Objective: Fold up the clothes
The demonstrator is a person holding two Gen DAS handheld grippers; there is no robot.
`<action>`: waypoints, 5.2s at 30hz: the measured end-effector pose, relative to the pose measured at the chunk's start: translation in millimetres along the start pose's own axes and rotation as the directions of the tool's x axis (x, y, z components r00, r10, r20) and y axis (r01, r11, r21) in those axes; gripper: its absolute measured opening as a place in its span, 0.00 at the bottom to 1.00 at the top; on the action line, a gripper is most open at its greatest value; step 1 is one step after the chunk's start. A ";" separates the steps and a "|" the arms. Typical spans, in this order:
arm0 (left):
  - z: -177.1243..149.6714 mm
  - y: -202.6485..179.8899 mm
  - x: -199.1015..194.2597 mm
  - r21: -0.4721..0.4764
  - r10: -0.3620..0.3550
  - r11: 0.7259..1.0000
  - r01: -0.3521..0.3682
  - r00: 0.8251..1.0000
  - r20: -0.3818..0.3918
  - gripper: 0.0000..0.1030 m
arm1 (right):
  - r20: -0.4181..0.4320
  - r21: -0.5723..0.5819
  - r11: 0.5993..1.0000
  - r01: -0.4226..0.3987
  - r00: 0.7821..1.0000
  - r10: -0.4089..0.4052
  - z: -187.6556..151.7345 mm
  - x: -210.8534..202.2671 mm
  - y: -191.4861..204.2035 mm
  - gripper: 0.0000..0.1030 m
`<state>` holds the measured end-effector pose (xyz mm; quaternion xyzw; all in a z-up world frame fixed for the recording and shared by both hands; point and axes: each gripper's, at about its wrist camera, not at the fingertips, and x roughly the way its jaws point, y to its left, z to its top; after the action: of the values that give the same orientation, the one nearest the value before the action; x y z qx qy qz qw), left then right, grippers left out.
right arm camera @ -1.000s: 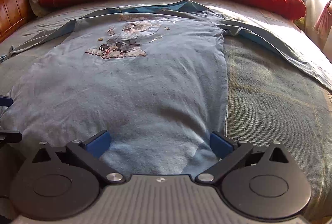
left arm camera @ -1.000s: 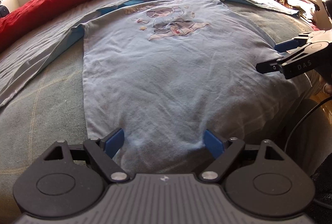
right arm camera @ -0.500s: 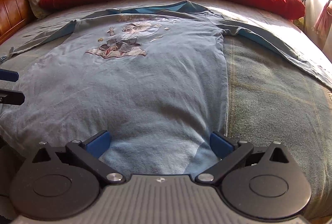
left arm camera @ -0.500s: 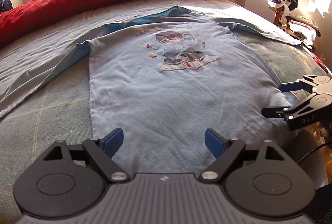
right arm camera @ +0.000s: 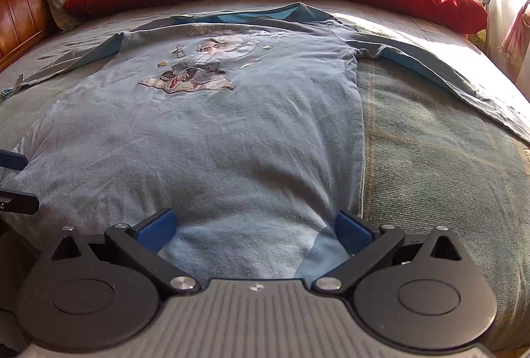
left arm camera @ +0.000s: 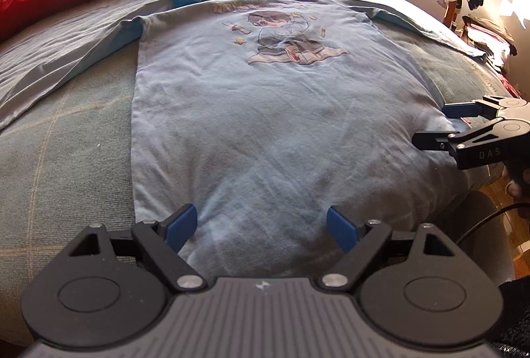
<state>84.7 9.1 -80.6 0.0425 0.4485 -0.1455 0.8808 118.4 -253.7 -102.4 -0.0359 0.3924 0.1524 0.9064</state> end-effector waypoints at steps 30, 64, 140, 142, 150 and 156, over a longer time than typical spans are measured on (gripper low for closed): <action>-2.4 -23.5 1.3 0.008 -0.003 1.000 0.003 1.000 -0.003 0.83 | 0.024 0.098 0.994 -0.045 0.999 0.042 -39.5 -62.9 -11.1 1.00; 240.0 97.4 95.6 0.481 0.157 0.860 -0.172 0.985 0.072 0.38 | -0.096 -0.444 0.884 -0.148 0.988 0.118 253.8 85.7 -87.1 0.46; 334.6 92.1 258.4 0.164 0.055 0.985 -0.057 0.998 0.011 0.52 | -0.160 -0.208 0.969 -0.135 0.982 0.102 310.1 264.3 -87.0 0.49; 338.5 98.8 255.1 0.092 0.055 0.994 -0.055 0.998 -0.003 0.51 | -0.161 -0.179 0.975 -0.133 0.982 0.104 316.3 259.2 -88.4 0.49; 304.8 90.7 178.6 0.113 -0.003 0.994 0.007 1.000 -0.031 0.49 | -0.123 -0.110 0.976 -0.186 0.977 0.172 319.6 162.1 -97.9 0.51; 249.6 66.0 152.6 0.160 -0.056 0.985 0.067 0.996 -0.076 0.51 | -0.171 -0.042 0.985 -0.169 0.972 0.160 275.9 141.4 -105.9 0.52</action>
<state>383.0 -12.5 -58.4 0.1055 0.4672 -0.2071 0.8531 435.2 -268.4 -20.1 -0.0413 0.4643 0.2343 0.8531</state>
